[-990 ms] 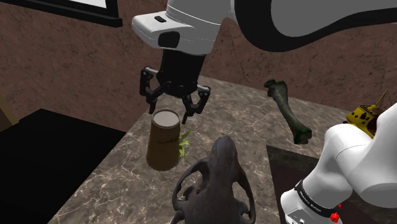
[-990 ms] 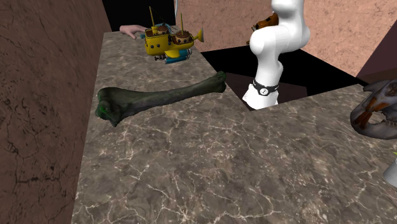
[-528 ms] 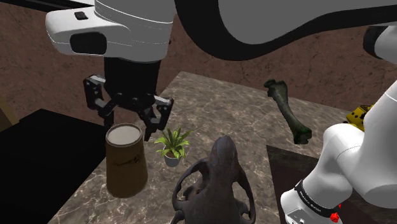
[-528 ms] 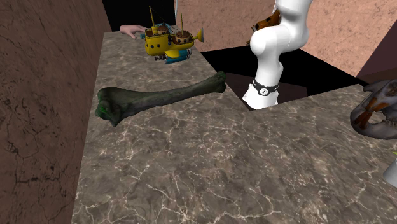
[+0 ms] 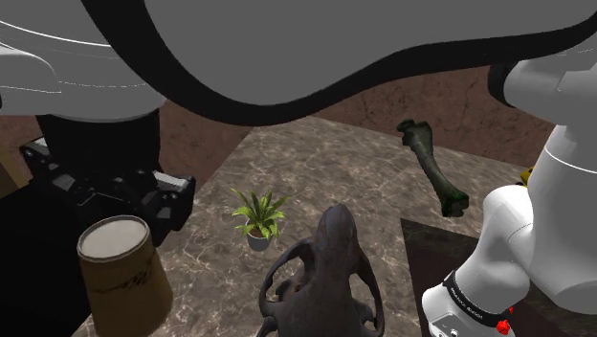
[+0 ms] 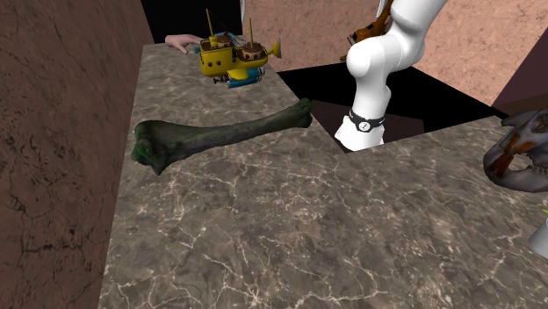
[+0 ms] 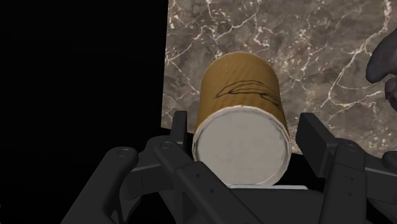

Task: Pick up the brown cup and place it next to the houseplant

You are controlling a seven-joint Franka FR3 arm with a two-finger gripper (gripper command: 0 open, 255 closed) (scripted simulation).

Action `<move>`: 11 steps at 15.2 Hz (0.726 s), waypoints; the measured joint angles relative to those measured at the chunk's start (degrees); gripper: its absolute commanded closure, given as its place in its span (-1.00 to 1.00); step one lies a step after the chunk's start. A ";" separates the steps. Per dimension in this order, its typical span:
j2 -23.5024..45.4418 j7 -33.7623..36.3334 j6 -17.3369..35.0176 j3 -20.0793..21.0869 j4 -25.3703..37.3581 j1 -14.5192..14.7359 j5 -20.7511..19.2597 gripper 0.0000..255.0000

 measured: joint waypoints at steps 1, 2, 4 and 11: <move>-0.07 0.08 0.82 -0.01 -0.90 -0.05 0.00 1.00; -0.03 0.21 1.53 -0.02 -1.58 -0.04 -0.06 1.00; 0.15 0.34 2.94 -0.06 -2.82 -0.07 -0.15 1.00; 0.23 0.78 8.26 -0.21 -8.09 -0.34 -0.39 1.00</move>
